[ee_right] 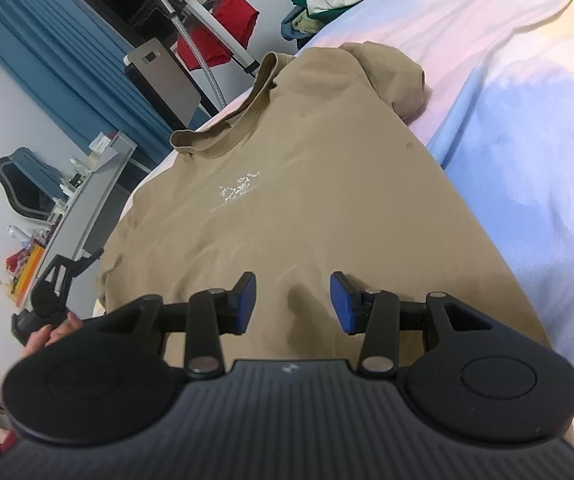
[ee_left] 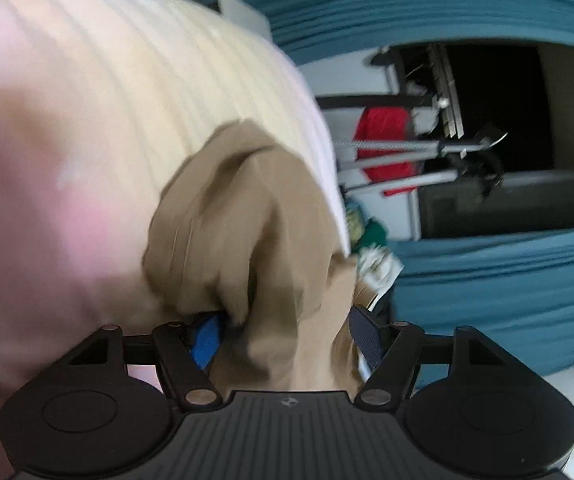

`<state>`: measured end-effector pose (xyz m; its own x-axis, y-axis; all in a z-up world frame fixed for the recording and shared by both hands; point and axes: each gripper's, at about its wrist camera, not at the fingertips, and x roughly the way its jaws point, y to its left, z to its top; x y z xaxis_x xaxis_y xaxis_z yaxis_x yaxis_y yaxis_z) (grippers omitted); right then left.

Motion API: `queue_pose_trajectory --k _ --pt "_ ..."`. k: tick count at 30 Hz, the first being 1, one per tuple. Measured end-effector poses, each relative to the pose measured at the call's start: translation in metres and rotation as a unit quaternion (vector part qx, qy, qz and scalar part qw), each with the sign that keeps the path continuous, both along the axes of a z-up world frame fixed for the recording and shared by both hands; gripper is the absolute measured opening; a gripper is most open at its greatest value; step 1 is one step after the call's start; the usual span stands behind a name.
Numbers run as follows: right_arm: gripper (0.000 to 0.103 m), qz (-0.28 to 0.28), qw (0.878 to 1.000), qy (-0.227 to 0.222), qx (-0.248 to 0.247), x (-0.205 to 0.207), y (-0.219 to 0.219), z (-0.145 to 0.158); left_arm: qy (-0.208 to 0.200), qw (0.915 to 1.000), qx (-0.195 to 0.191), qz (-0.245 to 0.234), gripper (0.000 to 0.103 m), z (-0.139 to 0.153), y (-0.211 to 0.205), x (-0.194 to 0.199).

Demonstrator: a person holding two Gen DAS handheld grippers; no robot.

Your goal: Fold clothes

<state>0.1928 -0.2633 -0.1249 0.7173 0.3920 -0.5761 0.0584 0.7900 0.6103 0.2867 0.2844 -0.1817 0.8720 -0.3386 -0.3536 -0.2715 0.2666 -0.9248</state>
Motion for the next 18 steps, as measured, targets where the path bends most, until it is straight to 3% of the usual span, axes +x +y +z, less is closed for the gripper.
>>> queue_pose_trajectory --k 4,8,13,18 --pt "0.045 0.002 1.000 0.005 -0.009 0.003 0.004 -0.003 0.000 0.9970 0.069 0.035 0.062 0.012 0.006 -0.001" --pt "0.044 0.002 1.000 0.014 -0.016 0.004 0.006 -0.008 -0.021 0.9740 0.212 0.076 0.062 0.048 0.010 -0.010" --pt "0.044 0.003 1.000 0.015 -0.019 0.004 0.006 -0.009 -0.054 0.9754 0.205 0.060 0.069 0.069 0.012 -0.013" --pt "0.044 0.002 1.000 0.017 -0.013 0.004 0.004 -0.009 0.032 0.9744 0.213 0.066 0.072 0.058 0.017 -0.027"
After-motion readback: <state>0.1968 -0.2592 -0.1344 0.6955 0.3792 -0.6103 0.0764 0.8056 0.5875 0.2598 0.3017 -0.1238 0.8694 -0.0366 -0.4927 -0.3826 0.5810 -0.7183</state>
